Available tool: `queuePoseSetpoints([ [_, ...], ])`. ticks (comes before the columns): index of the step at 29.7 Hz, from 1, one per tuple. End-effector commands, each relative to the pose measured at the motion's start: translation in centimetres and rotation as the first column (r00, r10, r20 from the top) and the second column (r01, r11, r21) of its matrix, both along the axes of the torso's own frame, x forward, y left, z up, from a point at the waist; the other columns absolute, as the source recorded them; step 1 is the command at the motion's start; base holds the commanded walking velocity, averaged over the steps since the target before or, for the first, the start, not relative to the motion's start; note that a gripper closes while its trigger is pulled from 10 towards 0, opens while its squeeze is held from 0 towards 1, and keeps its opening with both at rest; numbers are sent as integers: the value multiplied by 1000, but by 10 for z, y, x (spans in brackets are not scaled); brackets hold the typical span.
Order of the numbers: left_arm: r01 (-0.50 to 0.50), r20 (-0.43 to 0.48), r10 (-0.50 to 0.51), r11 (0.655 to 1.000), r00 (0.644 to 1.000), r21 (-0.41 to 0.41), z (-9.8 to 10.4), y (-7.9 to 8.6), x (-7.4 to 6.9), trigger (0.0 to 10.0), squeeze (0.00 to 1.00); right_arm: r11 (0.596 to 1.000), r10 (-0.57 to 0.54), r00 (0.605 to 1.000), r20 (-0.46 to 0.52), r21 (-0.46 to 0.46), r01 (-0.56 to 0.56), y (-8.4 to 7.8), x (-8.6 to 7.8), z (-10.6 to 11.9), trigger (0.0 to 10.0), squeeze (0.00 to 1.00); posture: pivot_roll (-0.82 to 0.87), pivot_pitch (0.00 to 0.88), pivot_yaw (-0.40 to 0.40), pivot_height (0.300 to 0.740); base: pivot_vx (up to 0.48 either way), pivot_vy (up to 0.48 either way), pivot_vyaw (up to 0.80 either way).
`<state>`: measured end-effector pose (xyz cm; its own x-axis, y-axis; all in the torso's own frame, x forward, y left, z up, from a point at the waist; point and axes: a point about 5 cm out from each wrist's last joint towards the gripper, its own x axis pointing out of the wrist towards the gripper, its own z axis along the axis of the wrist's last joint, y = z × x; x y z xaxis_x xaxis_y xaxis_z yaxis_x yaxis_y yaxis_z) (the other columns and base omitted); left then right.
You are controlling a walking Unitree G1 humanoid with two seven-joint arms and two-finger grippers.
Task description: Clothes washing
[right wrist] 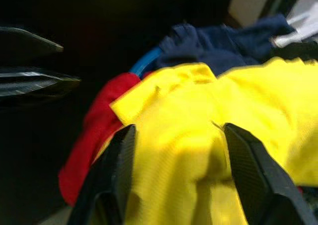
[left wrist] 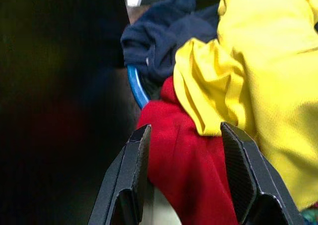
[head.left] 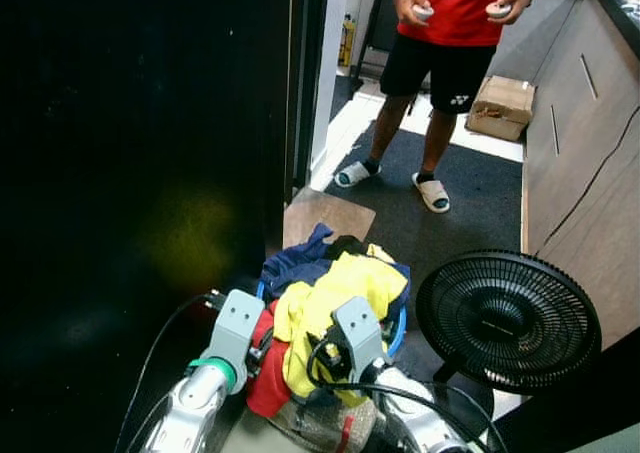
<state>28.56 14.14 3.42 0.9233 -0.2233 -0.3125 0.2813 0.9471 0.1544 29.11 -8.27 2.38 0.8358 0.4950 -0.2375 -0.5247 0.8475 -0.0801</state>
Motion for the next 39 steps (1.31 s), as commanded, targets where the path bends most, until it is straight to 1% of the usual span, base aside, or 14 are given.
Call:
queuePoseSetpoints([
  [1, 5, -20, -5, 1000, 1000, 2, -3, -2, -4, 10000, 0, 1000, -16, 998, -67, 10, 17, -5, -6, -11, 10000, 1000, 150, 85, -8, 740, 0, 0, 0],
  [3, 13, -22, -13, 1000, 1000, 4, -3, -3, -4, 10000, 0, 1000, -1, 992, -129, 26, 5, -5, -9, -17, 10000, 1000, 153, 93, -2, 740, 0, 0, 0],
  [8, 18, -23, -18, 1000, 1000, 8, -1, -3, -4, 10000, 0, 1000, -1, 985, -172, 0, 2, -4, -11, -22, 10000, 1000, 156, 97, 1, 740, 0, 0, 0],
  [9, 18, -22, -18, 1000, 1000, 14, 0, -2, -4, 10000, 0, 1000, -11, 978, -209, -13, 9, -5, -11, -26, 10000, 0, 176, 111, 8, 740, 0, 0, 0],
  [17, 7, -25, -6, 999, 1000, 34, 1, 7, -9, 10000, 0, 1000, 15, 962, -274, -12, -19, -3, -12, -31, 10000, 0, 205, 125, 13, 740, 0, 0, 0],
  [18, -8, -25, 9, 999, 1000, 43, 2, 13, -12, 10000, 0, 998, 52, 950, -309, -27, -64, 1, -14, -34, 10000, 0, 239, 138, 10, 740, 0, 0, 0],
  [23, -25, -27, 27, 999, 999, 49, 3, 18, -16, 10000, 0, 995, 57, 950, -306, -57, -78, 1, -15, -35, 10000, 0, 254, 148, 9, 740, 0, 0, 0],
  [24, -33, -32, 35, 998, 999, 53, 3, 21, -21, 10000, 0, 997, 14, 963, -268, -74, -35, -1, -9, -30, 1020, 0, 274, 163, 7, 740, 0, 0, 0],
  [25, -33, -32, 35, 998, 999, 53, 3, 21, -21, 10000, 0, 997, 14, 963, -268, -74, -35, -1, -9, -30, 1020, 0, 274, 163, 7, 740, 0, 0, 0],
  [26, -38, -36, 40, 998, 999, 56, 3, 22, -23, 10000, 0, 997, -28, 972, -235, -82, 9, -3, -4, -26, 0, 0, 274, 163, 7, 740, 0, 0, 0],
  [28, -43, -41, 46, 997, 998, 60, 3, 25, -27, 10000, 0, 994, -87, 977, -195, -78, 73, -7, 3, -20, 0, 0, 279, 169, 6, 740, 0, 0, 0],
  [31, -45, -45, 48, 997, 998, 63, 3, 26, -30, 10000, 0, 989, -140, 979, -148, -70, 131, -11, 10, -13, 0, 0, 289, 178, 9, 740, 0, 0, 0],
  [32, -45, -45, 48, 997, 998, 63, 3, 26, -30, 10000, 0, 989, -140, 979, -148, -70, 131, -11, 10, -13, 0, 0, 289, 178, 9, 740, 0, 0, 0],
  [39, -47, -55, 51, 996, 997, 72, 4, 28, -33, 10000, 0, 967, -252, 967, -36, -45, 250, -24, 21, 1, 0, 0, 287, 175, 18, 740, 0, 0, 0],
])
